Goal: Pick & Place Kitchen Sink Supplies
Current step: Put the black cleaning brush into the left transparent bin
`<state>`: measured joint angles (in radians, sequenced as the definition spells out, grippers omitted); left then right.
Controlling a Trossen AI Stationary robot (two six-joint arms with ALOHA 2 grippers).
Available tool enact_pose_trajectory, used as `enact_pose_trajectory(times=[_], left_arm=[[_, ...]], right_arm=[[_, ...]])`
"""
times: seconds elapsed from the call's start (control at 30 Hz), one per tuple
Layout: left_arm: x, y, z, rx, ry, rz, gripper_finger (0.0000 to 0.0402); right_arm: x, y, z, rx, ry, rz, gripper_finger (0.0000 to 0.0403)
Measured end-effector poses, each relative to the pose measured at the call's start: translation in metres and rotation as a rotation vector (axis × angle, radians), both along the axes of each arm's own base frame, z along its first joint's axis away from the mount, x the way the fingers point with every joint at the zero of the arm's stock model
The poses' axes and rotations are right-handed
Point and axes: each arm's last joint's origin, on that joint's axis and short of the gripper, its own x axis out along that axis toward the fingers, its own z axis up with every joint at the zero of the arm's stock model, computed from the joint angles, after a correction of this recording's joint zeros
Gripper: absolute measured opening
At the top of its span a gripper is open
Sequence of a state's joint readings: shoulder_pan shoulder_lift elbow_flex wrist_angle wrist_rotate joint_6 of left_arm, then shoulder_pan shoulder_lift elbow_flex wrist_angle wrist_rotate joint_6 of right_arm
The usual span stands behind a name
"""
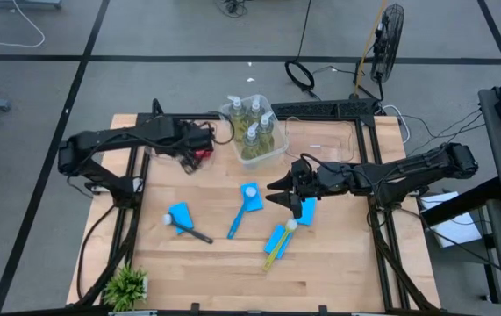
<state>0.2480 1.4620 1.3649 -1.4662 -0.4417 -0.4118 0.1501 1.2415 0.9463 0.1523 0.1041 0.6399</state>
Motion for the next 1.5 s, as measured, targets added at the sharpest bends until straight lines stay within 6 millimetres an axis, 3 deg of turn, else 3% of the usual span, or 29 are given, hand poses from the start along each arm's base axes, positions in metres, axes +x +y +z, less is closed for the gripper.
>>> enact_pose_trajectory(times=[0.1,0.2,0.37,0.6,0.8,1.07,1.27,1.37,1.5], left_arm=[[0.010,-0.017,0.016,-0.281,-0.245,0.245,0.0278],[0.017,-0.040,0.023,-0.418,-0.334,0.350,0.0265],[0.024,-0.079,0.021,-0.467,-0.368,0.486,0.0244],[0.028,-0.128,0.010,-0.404,-0.388,0.701,0.0225],[0.037,-0.160,-0.011,-0.327,-0.374,0.846,0.0213],[0.049,-0.189,-0.044,-0.224,-0.357,1.050,0.0197],[0.044,-0.208,-0.081,-0.241,-0.418,1.218,0.0188],[0.039,-0.211,-0.103,-0.275,-0.392,1.240,0.0190],[0.040,-0.203,-0.117,-0.281,-0.399,1.270,0.0198]], right_arm=[[0.000,0.000,0.000,0.000,0.002,0.000,0.0210],[0.000,0.000,-0.002,-0.002,0.016,0.004,0.0210],[-0.001,0.000,-0.006,-0.009,0.063,0.004,0.0210],[-0.003,0.001,-0.012,-0.040,0.126,0.056,0.0210],[-0.004,0.005,-0.012,-0.050,0.123,0.202,0.0210],[-0.005,0.008,-0.012,-0.041,0.118,0.313,0.0210],[-0.006,0.009,-0.013,-0.045,0.128,0.353,0.0210],[-0.006,0.009,-0.014,-0.046,0.136,0.369,0.0210],[-0.006,0.009,-0.015,-0.050,0.142,0.370,0.0210]])
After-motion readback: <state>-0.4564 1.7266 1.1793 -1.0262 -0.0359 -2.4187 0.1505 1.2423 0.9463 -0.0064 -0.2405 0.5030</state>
